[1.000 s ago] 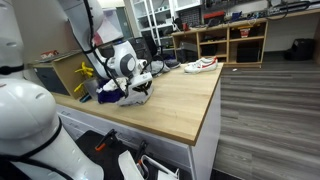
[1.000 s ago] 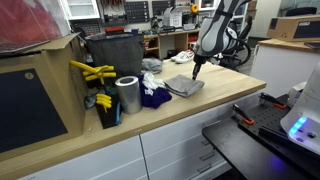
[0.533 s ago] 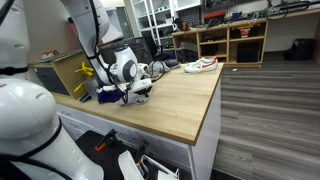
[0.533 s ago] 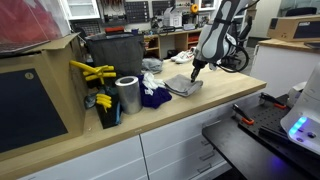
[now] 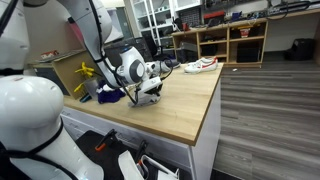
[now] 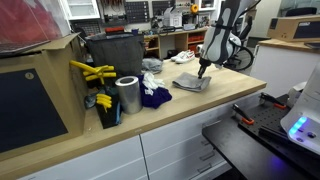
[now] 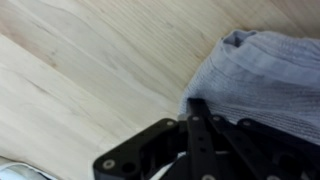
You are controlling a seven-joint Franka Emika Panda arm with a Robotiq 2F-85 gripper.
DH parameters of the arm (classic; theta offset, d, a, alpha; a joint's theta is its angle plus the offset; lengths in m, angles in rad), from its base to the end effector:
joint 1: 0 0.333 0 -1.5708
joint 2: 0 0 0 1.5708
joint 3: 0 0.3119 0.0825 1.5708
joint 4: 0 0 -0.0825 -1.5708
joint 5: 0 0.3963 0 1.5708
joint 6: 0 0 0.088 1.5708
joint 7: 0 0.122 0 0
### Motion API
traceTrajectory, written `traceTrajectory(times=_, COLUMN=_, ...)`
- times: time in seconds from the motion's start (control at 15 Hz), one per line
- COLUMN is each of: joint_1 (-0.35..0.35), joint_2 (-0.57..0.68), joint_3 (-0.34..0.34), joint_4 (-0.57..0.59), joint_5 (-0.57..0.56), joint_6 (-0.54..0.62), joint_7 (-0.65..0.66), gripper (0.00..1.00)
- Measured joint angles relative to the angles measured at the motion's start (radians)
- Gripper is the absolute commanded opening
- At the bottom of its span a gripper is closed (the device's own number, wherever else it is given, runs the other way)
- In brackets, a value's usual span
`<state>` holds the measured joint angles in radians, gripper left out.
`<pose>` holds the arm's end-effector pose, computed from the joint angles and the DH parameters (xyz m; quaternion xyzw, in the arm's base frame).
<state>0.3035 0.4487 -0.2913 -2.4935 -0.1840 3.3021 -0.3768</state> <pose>0.4958 0.0138 0.1299 0.9337 0.3028 0.1670 0.0929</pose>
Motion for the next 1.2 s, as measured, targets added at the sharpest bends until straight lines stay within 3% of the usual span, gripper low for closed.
traceTrajectory(times=0.33, joint_1=0.026, joint_2=0.037, joint_3=-0.145, joint_4=0.020, joint_5=0.001, joint_6=0.019, joint_7=0.000, gripper=0.00)
traceTrajectory(times=0.6, joint_1=0.025, joint_2=0.033, joint_3=-0.183, joint_4=0.033, joint_5=0.007, joint_6=0.016, joint_7=0.008, gripper=0.02)
traceTrajectory(times=0.67, joint_1=0.028, joint_2=0.025, joint_3=-0.183, joint_4=0.037, joint_5=0.008, joint_6=0.009, joint_7=0.014, gripper=0.27)
traceTrajectory(times=0.8, joint_1=0.042, joint_2=-0.010, joint_3=-0.180, joint_4=0.042, joint_5=0.008, joint_6=-0.032, joint_7=0.033, gripper=0.32)
traceTrajectory(times=1.2, joint_1=0.152, joint_2=-0.178, joint_3=-0.179, joint_4=0.054, joint_5=0.013, joint_6=-0.329, joint_7=0.112, gripper=0.76)
